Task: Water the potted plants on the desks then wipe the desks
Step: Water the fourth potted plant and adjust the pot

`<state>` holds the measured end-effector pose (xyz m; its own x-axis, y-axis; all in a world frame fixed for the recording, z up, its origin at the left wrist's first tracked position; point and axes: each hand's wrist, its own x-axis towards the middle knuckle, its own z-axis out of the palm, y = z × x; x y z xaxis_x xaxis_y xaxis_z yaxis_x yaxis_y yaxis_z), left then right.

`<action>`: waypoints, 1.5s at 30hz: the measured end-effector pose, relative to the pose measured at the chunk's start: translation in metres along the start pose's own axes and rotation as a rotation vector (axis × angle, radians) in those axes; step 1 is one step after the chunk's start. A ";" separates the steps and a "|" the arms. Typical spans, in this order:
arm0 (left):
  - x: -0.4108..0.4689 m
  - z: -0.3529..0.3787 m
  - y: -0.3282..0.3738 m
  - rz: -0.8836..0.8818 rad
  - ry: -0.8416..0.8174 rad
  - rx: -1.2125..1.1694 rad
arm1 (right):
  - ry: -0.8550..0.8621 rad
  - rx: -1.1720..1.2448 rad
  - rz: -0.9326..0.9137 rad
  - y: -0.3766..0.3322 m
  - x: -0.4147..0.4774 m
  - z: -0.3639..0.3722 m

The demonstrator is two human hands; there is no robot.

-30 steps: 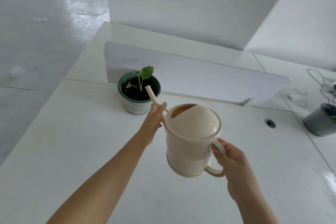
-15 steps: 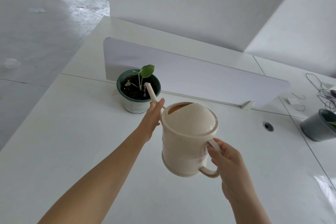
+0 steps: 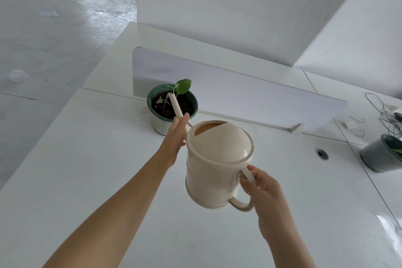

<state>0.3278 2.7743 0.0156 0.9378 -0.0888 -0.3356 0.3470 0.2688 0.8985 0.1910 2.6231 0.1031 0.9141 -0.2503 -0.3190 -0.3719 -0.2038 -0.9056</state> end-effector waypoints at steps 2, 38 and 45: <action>-0.004 0.001 -0.002 0.000 -0.001 0.016 | 0.002 0.006 -0.009 0.006 -0.002 -0.002; -0.142 -0.110 -0.057 0.023 0.458 -0.159 | -0.220 -0.277 0.100 0.115 0.004 0.051; -0.150 -0.122 -0.062 0.008 0.534 -0.194 | -0.335 -0.226 0.135 0.104 0.015 0.061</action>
<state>0.1641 2.8878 -0.0244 0.7875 0.3976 -0.4709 0.2846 0.4430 0.8501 0.1756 2.6562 -0.0127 0.8427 0.0247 -0.5378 -0.4842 -0.4018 -0.7772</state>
